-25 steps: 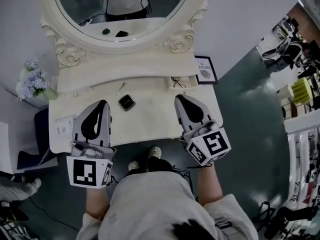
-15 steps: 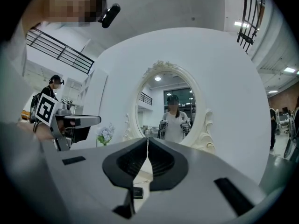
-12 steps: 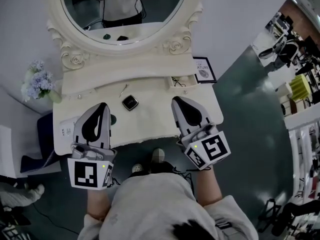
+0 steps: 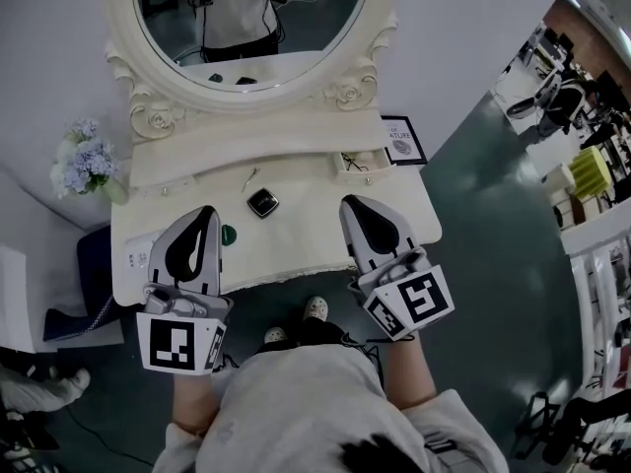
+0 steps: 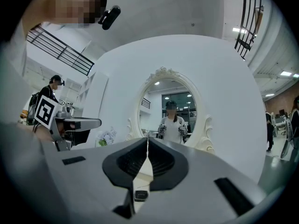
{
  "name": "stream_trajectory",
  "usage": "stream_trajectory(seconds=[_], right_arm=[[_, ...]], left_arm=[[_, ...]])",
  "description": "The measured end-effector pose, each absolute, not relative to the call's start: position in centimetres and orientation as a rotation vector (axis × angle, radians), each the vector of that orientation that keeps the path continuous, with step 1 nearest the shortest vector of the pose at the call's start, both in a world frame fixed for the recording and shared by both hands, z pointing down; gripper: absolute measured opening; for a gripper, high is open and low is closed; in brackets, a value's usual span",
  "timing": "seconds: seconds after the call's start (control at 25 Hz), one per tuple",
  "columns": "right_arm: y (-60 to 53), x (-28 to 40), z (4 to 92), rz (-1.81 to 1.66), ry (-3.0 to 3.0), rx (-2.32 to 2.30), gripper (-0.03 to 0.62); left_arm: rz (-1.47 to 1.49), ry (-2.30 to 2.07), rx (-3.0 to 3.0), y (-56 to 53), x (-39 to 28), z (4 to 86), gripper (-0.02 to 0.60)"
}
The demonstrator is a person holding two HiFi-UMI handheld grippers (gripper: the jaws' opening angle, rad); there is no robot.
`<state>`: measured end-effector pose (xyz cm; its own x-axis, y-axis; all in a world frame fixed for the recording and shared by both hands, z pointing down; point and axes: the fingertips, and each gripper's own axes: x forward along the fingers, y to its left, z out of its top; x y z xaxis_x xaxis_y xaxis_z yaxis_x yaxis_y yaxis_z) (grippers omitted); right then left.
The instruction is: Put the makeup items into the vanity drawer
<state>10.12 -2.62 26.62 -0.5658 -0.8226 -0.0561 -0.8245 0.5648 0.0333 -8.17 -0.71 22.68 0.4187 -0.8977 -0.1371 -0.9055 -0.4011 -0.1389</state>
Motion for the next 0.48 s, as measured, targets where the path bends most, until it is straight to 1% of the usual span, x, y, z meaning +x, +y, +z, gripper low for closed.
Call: stream_trajectory(seconds=[0.48], right_arm=[[-1.1, 8.8, 25.9, 0.092, 2.714, -1.434, 0.023]], left_arm=[[0.065, 1.589, -2.466, 0.8, -9.3, 22.2, 0.014]])
